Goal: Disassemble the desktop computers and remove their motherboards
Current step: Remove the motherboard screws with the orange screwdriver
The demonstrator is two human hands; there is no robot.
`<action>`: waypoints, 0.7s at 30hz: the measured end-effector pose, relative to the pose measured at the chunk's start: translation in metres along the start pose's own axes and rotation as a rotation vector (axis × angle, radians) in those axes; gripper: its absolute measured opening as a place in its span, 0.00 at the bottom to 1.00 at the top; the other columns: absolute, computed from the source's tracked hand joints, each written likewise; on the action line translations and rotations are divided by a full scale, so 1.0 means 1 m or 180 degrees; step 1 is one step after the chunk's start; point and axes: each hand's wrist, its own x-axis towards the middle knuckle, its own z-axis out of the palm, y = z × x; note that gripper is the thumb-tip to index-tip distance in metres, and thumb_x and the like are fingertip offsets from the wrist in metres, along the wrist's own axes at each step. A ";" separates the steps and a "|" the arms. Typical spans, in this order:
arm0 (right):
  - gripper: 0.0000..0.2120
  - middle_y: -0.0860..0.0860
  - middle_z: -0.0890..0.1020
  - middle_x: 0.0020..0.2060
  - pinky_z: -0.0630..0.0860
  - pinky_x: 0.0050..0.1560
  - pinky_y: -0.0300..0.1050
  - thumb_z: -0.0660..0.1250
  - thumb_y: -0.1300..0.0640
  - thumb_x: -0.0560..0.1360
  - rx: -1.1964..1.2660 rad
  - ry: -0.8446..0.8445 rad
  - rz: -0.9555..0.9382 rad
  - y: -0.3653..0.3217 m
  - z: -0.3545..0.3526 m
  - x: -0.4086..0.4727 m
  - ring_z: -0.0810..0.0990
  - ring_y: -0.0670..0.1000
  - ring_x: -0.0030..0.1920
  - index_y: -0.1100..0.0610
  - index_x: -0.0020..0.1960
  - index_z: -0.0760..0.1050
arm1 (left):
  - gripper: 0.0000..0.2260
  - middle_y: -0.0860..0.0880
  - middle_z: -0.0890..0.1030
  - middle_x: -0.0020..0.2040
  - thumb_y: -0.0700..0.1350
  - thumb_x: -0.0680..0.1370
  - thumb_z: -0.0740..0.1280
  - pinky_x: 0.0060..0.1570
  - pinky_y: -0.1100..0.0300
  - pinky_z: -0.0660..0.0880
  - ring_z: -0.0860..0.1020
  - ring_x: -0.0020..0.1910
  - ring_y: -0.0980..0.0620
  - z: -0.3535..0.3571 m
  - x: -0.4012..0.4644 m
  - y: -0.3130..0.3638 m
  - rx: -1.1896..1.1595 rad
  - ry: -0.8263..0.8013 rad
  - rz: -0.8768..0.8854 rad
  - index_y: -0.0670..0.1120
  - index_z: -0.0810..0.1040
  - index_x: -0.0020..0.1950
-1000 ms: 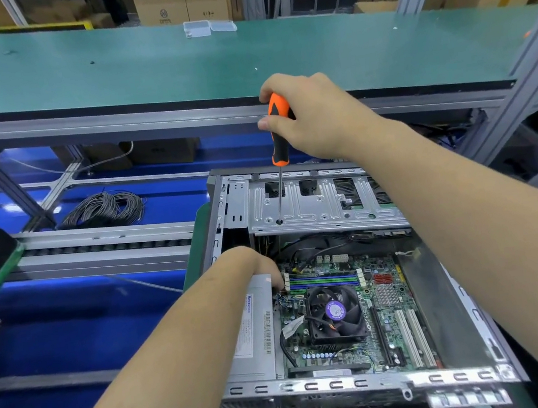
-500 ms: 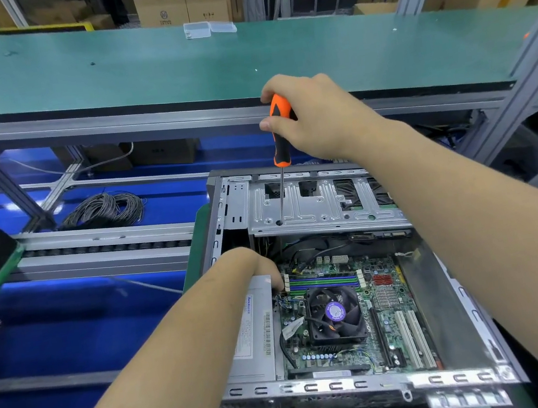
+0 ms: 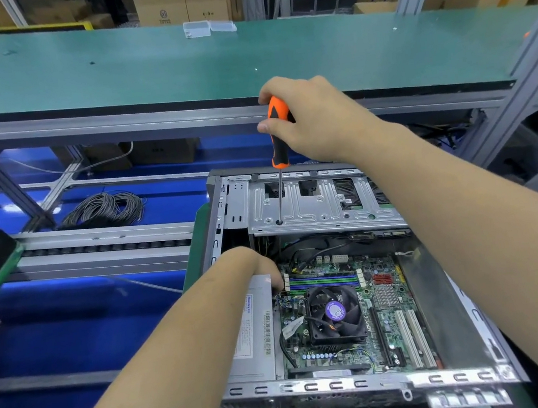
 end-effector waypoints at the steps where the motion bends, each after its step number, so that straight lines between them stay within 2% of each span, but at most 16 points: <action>1: 0.17 0.50 0.75 0.46 0.66 0.48 0.45 0.65 0.47 0.81 0.0006 0.0004 -0.0003 0.000 0.000 -0.001 0.70 0.55 0.49 0.54 0.65 0.71 | 0.29 0.52 0.63 0.59 0.54 0.77 0.60 0.69 0.46 0.67 0.65 0.57 0.50 0.000 0.000 0.000 0.0003 0.0028 0.0007 0.45 0.66 0.77; 5: 0.16 0.49 0.75 0.45 0.64 0.47 0.44 0.65 0.48 0.80 0.0055 0.0017 -0.0001 0.001 0.000 -0.003 0.70 0.54 0.48 0.54 0.64 0.72 | 0.29 0.52 0.62 0.59 0.54 0.78 0.60 0.66 0.48 0.67 0.63 0.57 0.51 0.000 -0.002 0.000 -0.0134 0.0093 -0.0029 0.46 0.64 0.78; 8: 0.14 0.47 0.74 0.43 0.67 0.48 0.44 0.67 0.49 0.79 0.0103 -0.0009 -0.0011 0.000 -0.003 -0.001 0.71 0.53 0.48 0.53 0.62 0.75 | 0.29 0.52 0.62 0.59 0.54 0.78 0.60 0.70 0.46 0.66 0.62 0.57 0.52 0.001 -0.003 0.000 -0.0120 0.0091 -0.0060 0.47 0.64 0.78; 10: 0.15 0.49 0.76 0.44 0.70 0.50 0.46 0.67 0.45 0.78 0.0037 0.0004 0.0056 -0.003 -0.003 0.001 0.72 0.54 0.49 0.53 0.59 0.77 | 0.28 0.51 0.63 0.60 0.54 0.79 0.59 0.69 0.47 0.65 0.62 0.57 0.52 0.001 -0.003 0.000 -0.0099 0.0087 -0.0061 0.47 0.65 0.78; 12: 0.18 0.52 0.76 0.46 0.68 0.46 0.47 0.66 0.42 0.78 -0.0265 0.0002 0.0215 -0.007 -0.003 0.003 0.73 0.56 0.49 0.56 0.57 0.76 | 0.23 0.48 0.66 0.63 0.53 0.80 0.59 0.67 0.48 0.66 0.62 0.57 0.51 0.001 -0.002 0.000 -0.0103 0.0063 -0.0085 0.48 0.68 0.74; 13: 0.16 0.52 0.76 0.46 0.66 0.45 0.46 0.66 0.44 0.79 -0.0361 -0.0097 0.0172 -0.009 -0.005 0.003 0.73 0.55 0.48 0.56 0.57 0.76 | 0.22 0.47 0.67 0.64 0.53 0.80 0.59 0.66 0.49 0.66 0.62 0.57 0.51 0.001 -0.001 0.000 -0.0096 0.0067 -0.0089 0.49 0.69 0.73; 15: 0.06 0.48 0.76 0.43 0.66 0.43 0.43 0.67 0.53 0.78 -0.0245 -0.0524 -0.0036 -0.010 -0.012 0.005 0.74 0.51 0.44 0.52 0.55 0.77 | 0.26 0.47 0.68 0.65 0.53 0.80 0.59 0.64 0.49 0.66 0.62 0.57 0.51 0.002 0.000 0.000 -0.0095 0.0109 -0.0097 0.46 0.66 0.77; 17: 0.08 0.44 0.75 0.41 0.68 0.40 0.42 0.65 0.59 0.76 -0.0205 -0.0907 -0.0045 -0.014 -0.020 0.007 0.74 0.46 0.41 0.50 0.53 0.75 | 0.28 0.49 0.66 0.61 0.53 0.80 0.59 0.61 0.51 0.65 0.62 0.57 0.52 0.002 0.000 -0.001 -0.0141 0.0104 -0.0102 0.46 0.64 0.79; 19: 0.06 0.48 0.76 0.43 0.69 0.43 0.45 0.62 0.53 0.78 -0.0397 -0.0901 0.0161 -0.015 -0.021 0.010 0.74 0.53 0.44 0.54 0.53 0.74 | 0.28 0.51 0.64 0.60 0.53 0.80 0.59 0.58 0.52 0.63 0.61 0.57 0.52 0.001 0.000 -0.001 -0.0161 0.0074 -0.0113 0.45 0.63 0.79; 21: 0.15 0.53 0.75 0.40 0.68 0.43 0.48 0.58 0.45 0.82 -0.0832 -0.0806 0.0310 -0.021 -0.019 0.013 0.74 0.60 0.45 0.56 0.45 0.72 | 0.28 0.50 0.67 0.63 0.53 0.80 0.59 0.59 0.52 0.64 0.62 0.57 0.52 0.002 -0.001 -0.001 -0.0143 0.0075 -0.0128 0.45 0.63 0.79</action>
